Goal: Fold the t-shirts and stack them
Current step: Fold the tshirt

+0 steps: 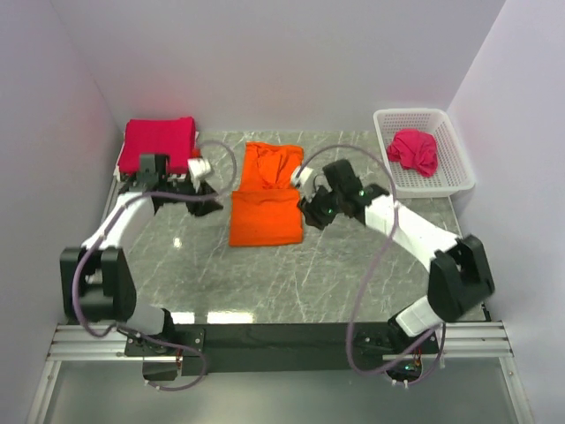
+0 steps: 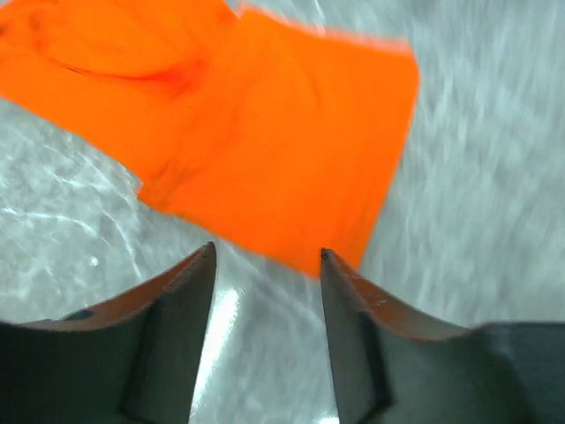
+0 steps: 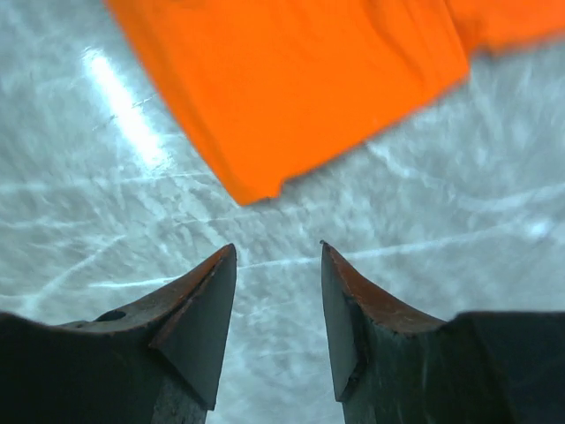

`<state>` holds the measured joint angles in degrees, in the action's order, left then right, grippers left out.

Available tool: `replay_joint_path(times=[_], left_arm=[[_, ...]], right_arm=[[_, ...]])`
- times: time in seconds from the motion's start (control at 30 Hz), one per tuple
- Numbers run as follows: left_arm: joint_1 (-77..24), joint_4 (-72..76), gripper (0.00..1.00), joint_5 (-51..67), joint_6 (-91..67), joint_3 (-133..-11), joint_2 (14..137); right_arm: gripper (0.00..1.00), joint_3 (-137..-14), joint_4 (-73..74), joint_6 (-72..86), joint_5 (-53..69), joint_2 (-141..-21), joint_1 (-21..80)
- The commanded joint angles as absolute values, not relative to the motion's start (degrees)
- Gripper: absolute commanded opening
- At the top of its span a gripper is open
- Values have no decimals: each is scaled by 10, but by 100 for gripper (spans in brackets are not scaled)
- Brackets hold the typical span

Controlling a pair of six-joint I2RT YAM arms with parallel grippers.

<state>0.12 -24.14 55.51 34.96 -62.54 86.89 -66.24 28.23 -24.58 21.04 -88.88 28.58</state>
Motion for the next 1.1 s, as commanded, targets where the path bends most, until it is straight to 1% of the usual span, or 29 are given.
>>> replay_joint_path(times=[0.0,0.07,0.13,0.17,0.27,0.43,0.57,0.7,0.87,0.9,0.97,1.03,1.07], left_arm=[[-1,-323,57,520,664,-523,828],[-1,-290,65,514,720,-464,805],[-10,-252,68,499,763,-428,778],[-17,-228,68,494,773,-405,772],[-47,-227,67,484,823,-382,766],[-90,-150,63,460,840,-338,764],[-117,-110,60,434,846,-314,773],[-130,-98,53,417,849,-322,804],[-141,-72,46,396,837,-335,829],[-141,-75,42,392,839,-337,838],[-142,-65,38,383,840,-341,847],[-143,-62,29,378,838,-346,863],[-143,-62,29,377,838,-349,863]], right_arm=[[51,-587,173,-378,126,-867,344],[51,-553,140,-411,115,-867,372],[51,-536,100,-455,104,-867,391],[51,-524,87,-469,105,-867,409],[51,-514,55,-503,105,-892,424],[50,-500,28,-526,109,-926,432],[44,-503,37,-534,100,-941,438],[41,-508,69,-537,99,-944,438],[44,-488,75,-543,86,-933,445],[44,-487,83,-542,86,-932,445],[45,-485,83,-540,81,-931,448],[46,-482,82,-540,79,-933,450],[46,-482,83,-540,79,-936,451]])
